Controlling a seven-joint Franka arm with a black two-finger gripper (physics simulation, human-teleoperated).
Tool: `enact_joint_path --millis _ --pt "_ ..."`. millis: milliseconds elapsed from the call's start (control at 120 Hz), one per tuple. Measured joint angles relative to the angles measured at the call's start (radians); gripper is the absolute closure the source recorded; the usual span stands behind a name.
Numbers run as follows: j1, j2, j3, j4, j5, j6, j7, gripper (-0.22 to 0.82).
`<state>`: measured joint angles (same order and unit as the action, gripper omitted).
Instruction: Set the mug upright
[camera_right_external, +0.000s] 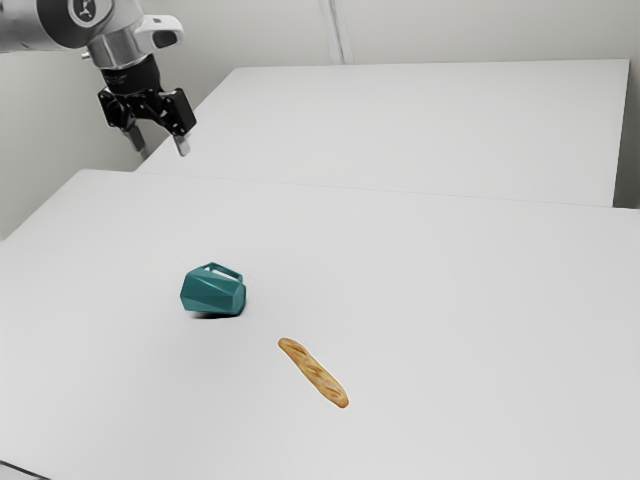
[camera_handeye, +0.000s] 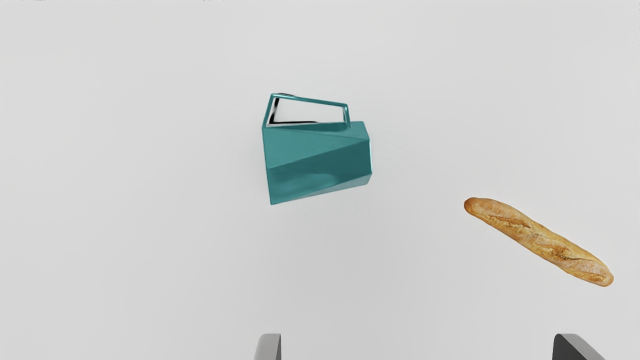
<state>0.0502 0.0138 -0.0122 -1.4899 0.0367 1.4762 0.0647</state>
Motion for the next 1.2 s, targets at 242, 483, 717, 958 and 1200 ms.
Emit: enact_joint_path --millis 242,483,717,958,1200 --pt "-0.015 -0.007 -0.002 -0.016 -0.001 0.005 0.001 0.01" --pt "-0.008 -0.066 -0.009 -0.096 -0.01 0.008 0.004 0.01" --pt "0.147 -0.111 -0.014 -0.175 -0.046 0.032 0.014 0.01" --pt "0.214 -0.142 -0.012 -0.262 -0.126 0.101 0.048 0.01" --pt "0.324 -0.164 -0.011 -0.394 -0.281 0.208 0.128 0.01"
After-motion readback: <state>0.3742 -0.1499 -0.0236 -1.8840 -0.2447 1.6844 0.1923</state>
